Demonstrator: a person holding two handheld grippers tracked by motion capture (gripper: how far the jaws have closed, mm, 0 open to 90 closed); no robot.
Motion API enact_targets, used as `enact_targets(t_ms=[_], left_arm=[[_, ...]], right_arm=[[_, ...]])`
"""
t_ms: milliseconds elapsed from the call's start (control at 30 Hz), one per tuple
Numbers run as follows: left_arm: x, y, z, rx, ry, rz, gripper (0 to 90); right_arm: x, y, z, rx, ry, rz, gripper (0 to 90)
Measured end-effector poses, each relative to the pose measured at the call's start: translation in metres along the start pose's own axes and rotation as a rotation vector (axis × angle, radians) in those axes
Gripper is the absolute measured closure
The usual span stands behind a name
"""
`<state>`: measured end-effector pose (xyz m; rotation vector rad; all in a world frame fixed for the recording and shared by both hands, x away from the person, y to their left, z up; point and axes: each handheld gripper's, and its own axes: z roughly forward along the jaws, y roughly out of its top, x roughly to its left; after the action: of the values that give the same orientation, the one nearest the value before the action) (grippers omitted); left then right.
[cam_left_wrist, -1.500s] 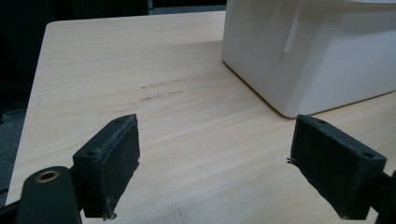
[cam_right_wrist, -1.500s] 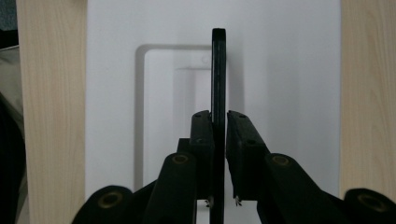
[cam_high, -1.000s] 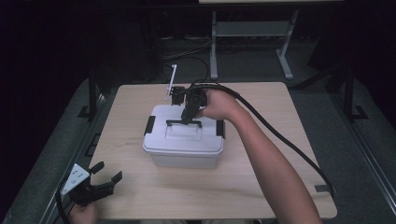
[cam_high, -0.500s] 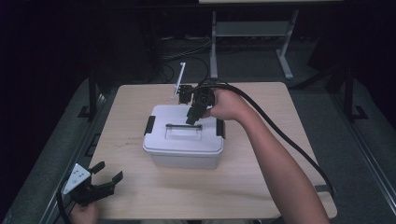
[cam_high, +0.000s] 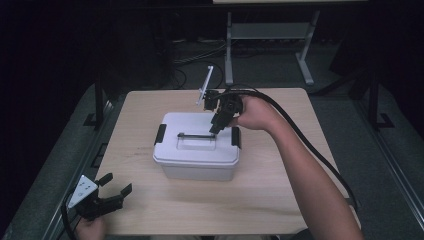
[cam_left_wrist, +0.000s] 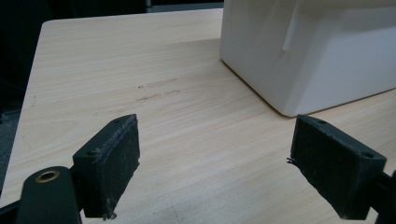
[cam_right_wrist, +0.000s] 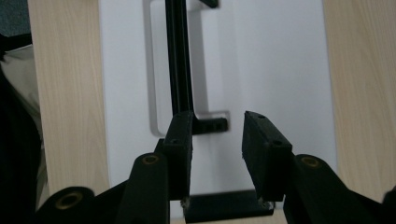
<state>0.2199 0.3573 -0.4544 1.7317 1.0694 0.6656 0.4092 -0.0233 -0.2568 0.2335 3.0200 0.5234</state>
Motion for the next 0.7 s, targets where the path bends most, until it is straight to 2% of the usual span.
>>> enact_targets(t_ms=[333, 400, 700], left_arm=[[0.000, 0.000, 0.001, -0.001, 0.001, 0.000, 15.0], [0.000, 0.000, 0.000, -0.003, 0.000, -0.006, 15.0], [-0.001, 0.000, 0.001, 0.000, -0.001, -0.001, 15.0]], right_arm=[[-0.004, -0.021, -0.006, 0.023, -0.023, 0.042, 59.1], [-0.005, -0.025, -0.007, 0.008, -0.023, 0.050, 58.5], [-0.007, -0.043, -0.007, 0.018, -0.034, 0.084, 53.3]])
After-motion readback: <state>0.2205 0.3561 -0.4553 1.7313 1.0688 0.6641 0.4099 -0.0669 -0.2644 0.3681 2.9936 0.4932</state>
